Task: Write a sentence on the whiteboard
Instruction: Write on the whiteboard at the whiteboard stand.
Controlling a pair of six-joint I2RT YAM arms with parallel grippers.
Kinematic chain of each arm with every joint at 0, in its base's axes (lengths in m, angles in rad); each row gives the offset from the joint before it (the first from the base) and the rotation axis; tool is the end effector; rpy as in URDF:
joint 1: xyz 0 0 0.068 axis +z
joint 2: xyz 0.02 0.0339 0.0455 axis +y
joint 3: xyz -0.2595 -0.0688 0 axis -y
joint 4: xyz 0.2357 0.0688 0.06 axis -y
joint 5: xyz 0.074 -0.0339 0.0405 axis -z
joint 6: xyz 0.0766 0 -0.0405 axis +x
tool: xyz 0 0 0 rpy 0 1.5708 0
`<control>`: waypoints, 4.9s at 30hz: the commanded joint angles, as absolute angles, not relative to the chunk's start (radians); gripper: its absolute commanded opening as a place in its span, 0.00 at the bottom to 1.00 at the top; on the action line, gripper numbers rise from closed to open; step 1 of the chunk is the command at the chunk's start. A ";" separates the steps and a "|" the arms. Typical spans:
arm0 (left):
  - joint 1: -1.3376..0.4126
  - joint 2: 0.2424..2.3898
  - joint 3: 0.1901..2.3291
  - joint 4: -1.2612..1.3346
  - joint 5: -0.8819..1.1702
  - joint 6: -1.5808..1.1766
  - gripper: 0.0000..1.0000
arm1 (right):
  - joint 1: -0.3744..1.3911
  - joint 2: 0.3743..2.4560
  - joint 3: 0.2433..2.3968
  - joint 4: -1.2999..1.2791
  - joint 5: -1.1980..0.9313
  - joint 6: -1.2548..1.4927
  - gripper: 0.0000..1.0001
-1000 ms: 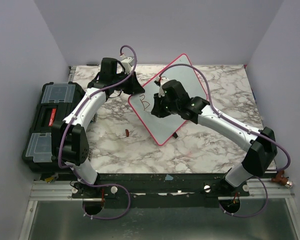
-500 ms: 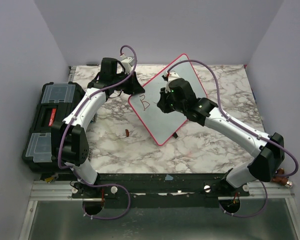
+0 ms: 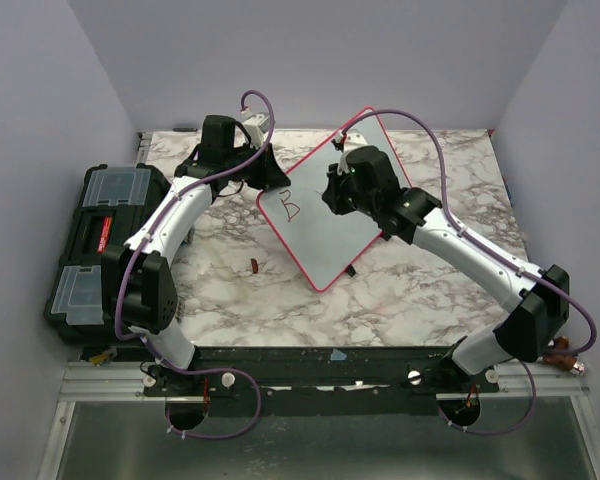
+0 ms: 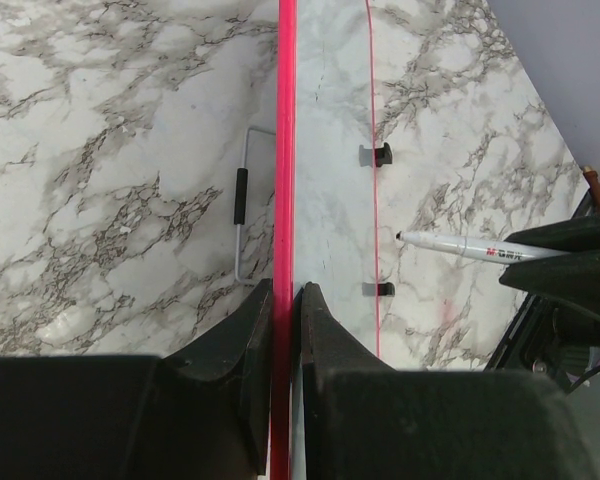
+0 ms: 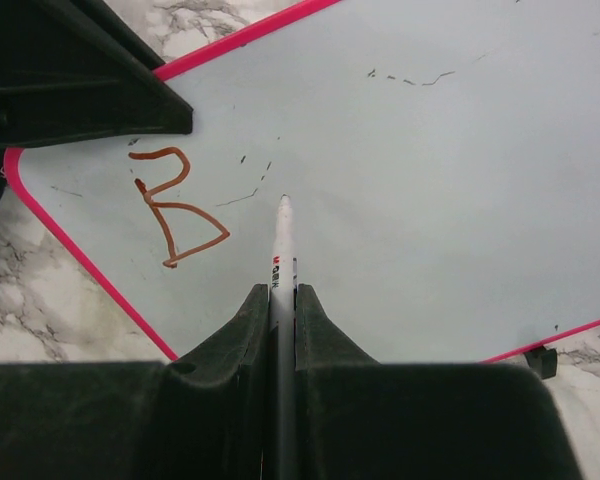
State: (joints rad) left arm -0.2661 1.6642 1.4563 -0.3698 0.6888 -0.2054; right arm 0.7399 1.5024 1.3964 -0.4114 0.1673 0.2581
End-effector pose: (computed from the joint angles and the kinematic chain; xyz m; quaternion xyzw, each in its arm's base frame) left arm 0.3719 -0.1518 0.3092 0.1859 0.8223 -0.3934 0.3667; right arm 0.2840 0.2420 0.3332 -0.1647 0.8466 0.1763 0.4744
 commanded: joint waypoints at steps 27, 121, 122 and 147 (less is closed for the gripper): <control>-0.287 1.638 1.451 -0.404 0.658 -0.120 0.00 | 0.727 1.644 1.508 -0.337 0.007 0.225 0.01; -0.297 1.635 1.475 -0.437 0.644 -0.112 0.00 | 0.727 1.584 1.542 -0.396 0.195 0.249 0.01; -0.296 1.634 1.474 -0.436 0.643 -0.112 0.00 | 0.727 1.571 1.529 -0.389 0.209 0.248 0.01; -0.304 1.632 1.485 -0.449 0.626 -0.152 0.00 | 0.703 1.453 1.324 -0.264 0.180 0.247 0.01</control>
